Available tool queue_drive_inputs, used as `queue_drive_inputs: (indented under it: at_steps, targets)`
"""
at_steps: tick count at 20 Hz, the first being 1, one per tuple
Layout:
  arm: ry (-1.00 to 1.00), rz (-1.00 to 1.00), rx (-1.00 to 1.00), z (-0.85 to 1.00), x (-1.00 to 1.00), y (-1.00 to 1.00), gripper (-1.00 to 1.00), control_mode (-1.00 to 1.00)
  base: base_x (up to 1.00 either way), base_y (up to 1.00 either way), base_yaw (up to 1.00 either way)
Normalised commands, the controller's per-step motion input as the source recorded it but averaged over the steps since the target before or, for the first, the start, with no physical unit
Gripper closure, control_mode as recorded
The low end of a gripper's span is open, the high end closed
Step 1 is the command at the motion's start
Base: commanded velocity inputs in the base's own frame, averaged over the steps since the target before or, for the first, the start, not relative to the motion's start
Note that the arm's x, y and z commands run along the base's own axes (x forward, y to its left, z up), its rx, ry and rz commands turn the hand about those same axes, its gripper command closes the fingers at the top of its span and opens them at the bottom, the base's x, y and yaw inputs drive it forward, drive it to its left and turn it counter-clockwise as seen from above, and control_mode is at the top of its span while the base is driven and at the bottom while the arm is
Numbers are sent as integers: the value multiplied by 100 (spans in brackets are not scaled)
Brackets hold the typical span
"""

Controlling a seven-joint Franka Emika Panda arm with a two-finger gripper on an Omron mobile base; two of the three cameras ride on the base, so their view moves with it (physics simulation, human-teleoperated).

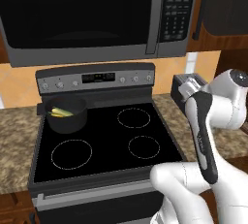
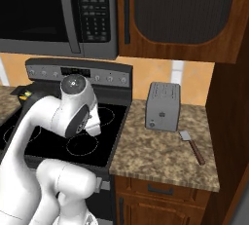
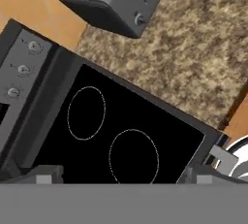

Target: Put the corn and corn in the pot. Retrieve the spatula and lightly stir the vegetables in the pot.

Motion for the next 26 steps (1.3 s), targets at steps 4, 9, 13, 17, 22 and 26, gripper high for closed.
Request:
queue_drive_inputs:
  at_steps: [4, 9, 13, 17, 22, 26]
  targets:
    - [10, -33, 59, 1, -77, -99, -100, -100, 0, 0, 0]
    - [0, -66, 35, -13, -28, -52, -100, -100, 0, 0, 0]
    - [7, -66, 34, 0, -5, -77, -100, -100, 0, 0, 0]
    - [16, -56, 37, 0, 0, -100, -100, -100, 0, 0, 0]
    - [20, -44, 30, -13, 16, -87, -100, -100, 0, 0, 0]
    - [17, -36, 16, -33, 36, -56, -100, -100, 0, 0, 0]
